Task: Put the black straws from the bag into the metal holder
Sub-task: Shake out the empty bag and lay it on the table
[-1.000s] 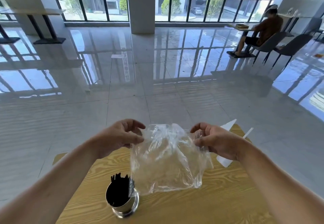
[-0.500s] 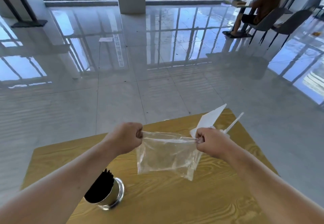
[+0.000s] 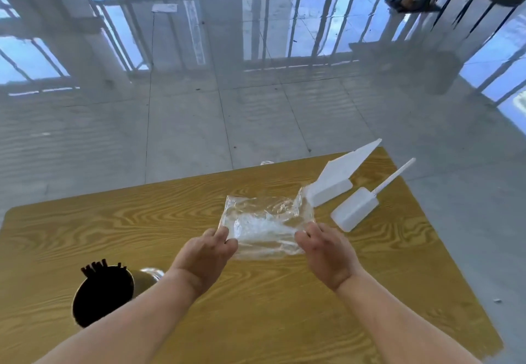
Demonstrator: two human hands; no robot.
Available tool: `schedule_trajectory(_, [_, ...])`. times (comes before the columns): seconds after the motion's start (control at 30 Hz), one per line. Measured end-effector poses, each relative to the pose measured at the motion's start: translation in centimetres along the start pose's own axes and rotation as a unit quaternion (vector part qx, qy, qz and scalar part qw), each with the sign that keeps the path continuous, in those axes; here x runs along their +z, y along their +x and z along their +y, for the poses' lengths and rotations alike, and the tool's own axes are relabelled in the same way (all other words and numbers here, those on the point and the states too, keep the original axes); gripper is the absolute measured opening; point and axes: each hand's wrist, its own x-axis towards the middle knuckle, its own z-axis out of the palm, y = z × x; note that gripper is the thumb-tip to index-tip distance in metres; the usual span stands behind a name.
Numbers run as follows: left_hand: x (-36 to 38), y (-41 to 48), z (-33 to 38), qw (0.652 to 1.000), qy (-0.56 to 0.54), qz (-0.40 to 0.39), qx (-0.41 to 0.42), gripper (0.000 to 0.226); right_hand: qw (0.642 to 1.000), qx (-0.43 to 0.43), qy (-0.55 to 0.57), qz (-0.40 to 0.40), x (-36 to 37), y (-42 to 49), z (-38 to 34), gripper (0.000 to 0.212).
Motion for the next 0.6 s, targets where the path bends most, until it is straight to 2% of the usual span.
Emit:
schedule_trajectory(0.07, [3.3,-0.5,1.4,0.993,0.003,-0.113,-0.019,0.044,0.995,0.011,0.018,-0.094,3.0,-1.6,-0.2,0.035])
schedule_trajectory(0.17, [6.6,-1.5,3.0,0.967,0.013,-0.252,-0.025,0.056,0.982,0.043,0.063,-0.174,6.2,-3.2,0.0,0.044])
schedule_trajectory(0.23, [7.1,-2.2,3.8,0.960,0.006,-0.276,-0.049,0.053,0.968,0.045,0.069,-0.238,6.4,-3.5,0.5,0.034])
schedule_trajectory(0.27, [7.1,-2.4,4.0,0.961,-0.004,-0.268,-0.063,0.052,0.964,0.047,0.067,-0.254,6.2,-3.6,0.6,0.031])
schedule_trajectory(0.33, [6.7,-2.5,4.3,0.973,-0.043,-0.204,-0.094,0.063,0.965,0.071,0.071,-0.244,5.3,-3.6,0.6,0.043])
schedule_trajectory(0.4, [6.2,-2.1,4.4,0.987,-0.091,-0.077,-0.109,0.060,0.978,0.098,0.092,-0.160,4.2,-3.2,0.1,0.047])
schedule_trajectory(0.47, [5.9,-1.0,4.6,0.984,-0.128,0.028,-0.120,0.053,0.989,0.089,0.116,-0.025,3.5,-2.4,-0.8,0.035])
schedule_trajectory(0.53, [5.8,0.6,4.9,0.975,-0.163,0.031,-0.144,0.065,0.986,0.050,0.149,0.059,3.5,-0.9,-2.3,0.031])
schedule_trajectory(0.6, [6.6,2.1,5.2,0.968,-0.183,-0.014,-0.173,0.084,0.985,0.022,0.170,0.028,4.7,1.1,-3.6,0.046])
